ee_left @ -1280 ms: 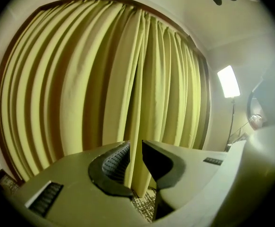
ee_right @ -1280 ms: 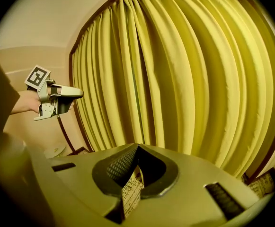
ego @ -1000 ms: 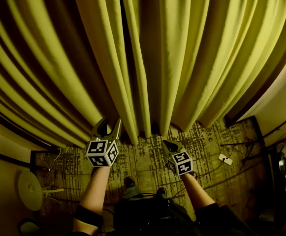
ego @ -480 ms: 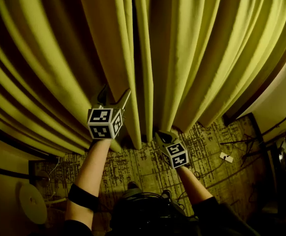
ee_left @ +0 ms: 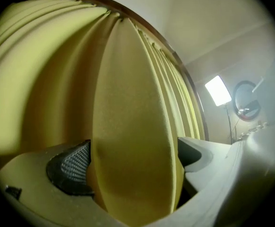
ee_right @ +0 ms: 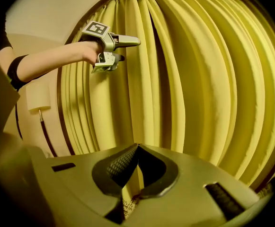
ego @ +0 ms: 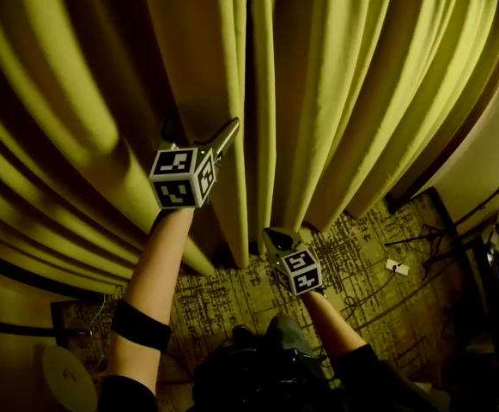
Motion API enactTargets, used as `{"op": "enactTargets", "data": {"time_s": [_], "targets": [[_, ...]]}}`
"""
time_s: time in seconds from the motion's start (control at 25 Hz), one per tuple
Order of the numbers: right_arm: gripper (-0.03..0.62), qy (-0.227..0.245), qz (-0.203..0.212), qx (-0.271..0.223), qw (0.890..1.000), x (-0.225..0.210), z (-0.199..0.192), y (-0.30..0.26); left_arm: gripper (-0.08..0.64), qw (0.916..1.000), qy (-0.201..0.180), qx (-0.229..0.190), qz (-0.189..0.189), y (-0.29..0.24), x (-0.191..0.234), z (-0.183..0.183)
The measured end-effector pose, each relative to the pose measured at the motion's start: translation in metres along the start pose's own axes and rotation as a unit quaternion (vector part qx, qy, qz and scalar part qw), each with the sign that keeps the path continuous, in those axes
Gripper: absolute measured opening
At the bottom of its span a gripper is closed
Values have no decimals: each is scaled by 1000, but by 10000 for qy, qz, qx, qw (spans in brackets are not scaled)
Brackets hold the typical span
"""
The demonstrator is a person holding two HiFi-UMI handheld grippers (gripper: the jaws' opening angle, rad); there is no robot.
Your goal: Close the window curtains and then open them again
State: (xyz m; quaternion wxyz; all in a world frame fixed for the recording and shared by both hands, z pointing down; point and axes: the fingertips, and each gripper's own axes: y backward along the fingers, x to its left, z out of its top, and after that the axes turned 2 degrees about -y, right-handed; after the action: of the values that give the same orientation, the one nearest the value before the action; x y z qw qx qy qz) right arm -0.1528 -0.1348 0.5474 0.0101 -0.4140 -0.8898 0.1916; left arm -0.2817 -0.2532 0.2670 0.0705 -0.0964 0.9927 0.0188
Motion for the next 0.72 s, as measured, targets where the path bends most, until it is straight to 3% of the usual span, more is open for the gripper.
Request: {"op": "enactTargets", "data": {"time_s": [0.2, 0.52, 0.72], "targets": [[2, 88, 30, -46, 9999, -12, 18, -11, 598, 10000, 53, -27, -68, -25, 4, 11], [2, 181, 245, -135, 9994, -47, 46, -38, 597, 10000, 69, -34, 62, -61, 15, 13], [2, 218, 337, -116, 9991, -65, 52, -48, 510, 9999, 32, -18, 140, -75, 18, 12]]}}
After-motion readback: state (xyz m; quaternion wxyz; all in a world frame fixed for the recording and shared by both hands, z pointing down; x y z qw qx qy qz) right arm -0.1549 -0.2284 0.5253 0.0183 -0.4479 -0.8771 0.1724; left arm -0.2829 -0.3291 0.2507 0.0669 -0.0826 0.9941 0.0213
